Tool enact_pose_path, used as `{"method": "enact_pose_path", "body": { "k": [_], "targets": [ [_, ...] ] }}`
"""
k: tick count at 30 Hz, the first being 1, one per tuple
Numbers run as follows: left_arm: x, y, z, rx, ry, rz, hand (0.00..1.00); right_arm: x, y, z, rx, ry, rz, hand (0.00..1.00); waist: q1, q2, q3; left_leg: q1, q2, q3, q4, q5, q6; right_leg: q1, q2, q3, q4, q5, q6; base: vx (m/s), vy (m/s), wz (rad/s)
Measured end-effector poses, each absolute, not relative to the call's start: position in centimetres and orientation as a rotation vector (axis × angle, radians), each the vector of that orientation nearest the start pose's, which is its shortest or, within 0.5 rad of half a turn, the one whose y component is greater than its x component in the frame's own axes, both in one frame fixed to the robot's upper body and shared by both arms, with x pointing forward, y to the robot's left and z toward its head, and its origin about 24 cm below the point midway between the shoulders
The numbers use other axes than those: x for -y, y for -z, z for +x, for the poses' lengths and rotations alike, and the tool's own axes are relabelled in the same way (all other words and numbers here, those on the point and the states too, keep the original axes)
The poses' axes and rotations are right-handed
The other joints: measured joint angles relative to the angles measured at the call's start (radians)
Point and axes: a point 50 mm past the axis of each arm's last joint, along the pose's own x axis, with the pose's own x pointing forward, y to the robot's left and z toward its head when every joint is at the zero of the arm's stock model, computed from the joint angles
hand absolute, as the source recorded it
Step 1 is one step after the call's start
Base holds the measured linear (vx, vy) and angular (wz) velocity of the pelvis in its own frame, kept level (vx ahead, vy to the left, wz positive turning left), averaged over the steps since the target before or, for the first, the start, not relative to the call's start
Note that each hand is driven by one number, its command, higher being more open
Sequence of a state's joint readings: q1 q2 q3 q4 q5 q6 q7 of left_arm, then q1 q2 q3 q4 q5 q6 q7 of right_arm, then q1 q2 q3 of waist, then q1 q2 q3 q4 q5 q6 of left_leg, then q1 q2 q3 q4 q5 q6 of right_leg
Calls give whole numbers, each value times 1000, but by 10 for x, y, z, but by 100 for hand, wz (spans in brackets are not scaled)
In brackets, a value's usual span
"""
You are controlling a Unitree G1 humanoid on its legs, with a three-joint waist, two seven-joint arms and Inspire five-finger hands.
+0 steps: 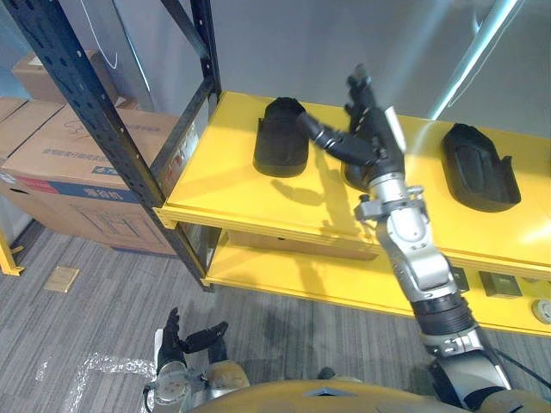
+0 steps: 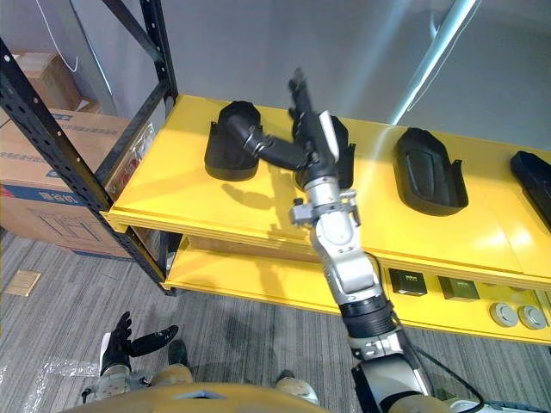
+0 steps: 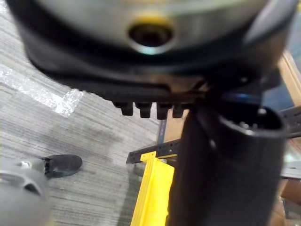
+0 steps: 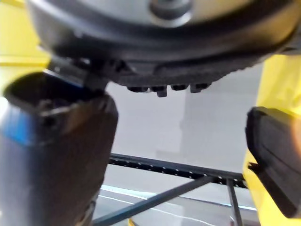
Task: Walk over and take three plastic housings, then place them on the shelf
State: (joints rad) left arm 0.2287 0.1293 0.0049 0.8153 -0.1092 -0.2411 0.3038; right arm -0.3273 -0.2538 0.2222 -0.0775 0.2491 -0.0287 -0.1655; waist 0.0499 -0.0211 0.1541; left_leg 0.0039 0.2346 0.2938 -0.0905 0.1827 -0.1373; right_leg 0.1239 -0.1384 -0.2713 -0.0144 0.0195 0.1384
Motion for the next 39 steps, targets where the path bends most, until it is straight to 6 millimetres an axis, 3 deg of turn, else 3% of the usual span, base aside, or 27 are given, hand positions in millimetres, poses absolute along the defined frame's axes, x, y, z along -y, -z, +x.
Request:
{"method": "enact_pose_path", "body": {
  "k": [5, 20, 25, 30, 39],
  "targets": [
    [-221, 133, 93, -797, -469, 151, 100, 110, -135, 296, 337, -146, 75, 100, 4, -5, -3, -10, -3, -8, 0, 2, 2, 0, -2, -9, -2, 1, 0, -5, -6, 7],
    [-220, 136, 88, -819, -479, 153, 100, 104, -115, 299, 245, 80, 180, 100, 3, -2, -5, -24, -13, -32, 0, 10, 5, 3, -14, -30, -2, 2, 2, 11, -6, 5],
    [-220, 139, 84, -840, -485, 151, 100, 101, -108, 299, 213, 86, 177, 100, 3, -1, -5, -16, -13, -23, 0, 5, 6, 3, -15, -24, 0, 1, 2, -34, -6, -6],
    [-220, 139, 84, -842, -485, 146, 100, 96, -78, 295, 98, 44, 167, 100, 2, 5, -5, 3, -19, -16, 0, 2, 8, 18, -17, -25, -1, -6, 4, -13, -5, -2],
    [-216, 141, 84, -862, -469, 129, 100, 87, -62, 294, -6, -33, 212, 100, 3, 29, 4, 1, -24, -22, 0, -3, 5, 22, -21, -34, -2, -14, 8, 15, -9, 2]
  ]
}}
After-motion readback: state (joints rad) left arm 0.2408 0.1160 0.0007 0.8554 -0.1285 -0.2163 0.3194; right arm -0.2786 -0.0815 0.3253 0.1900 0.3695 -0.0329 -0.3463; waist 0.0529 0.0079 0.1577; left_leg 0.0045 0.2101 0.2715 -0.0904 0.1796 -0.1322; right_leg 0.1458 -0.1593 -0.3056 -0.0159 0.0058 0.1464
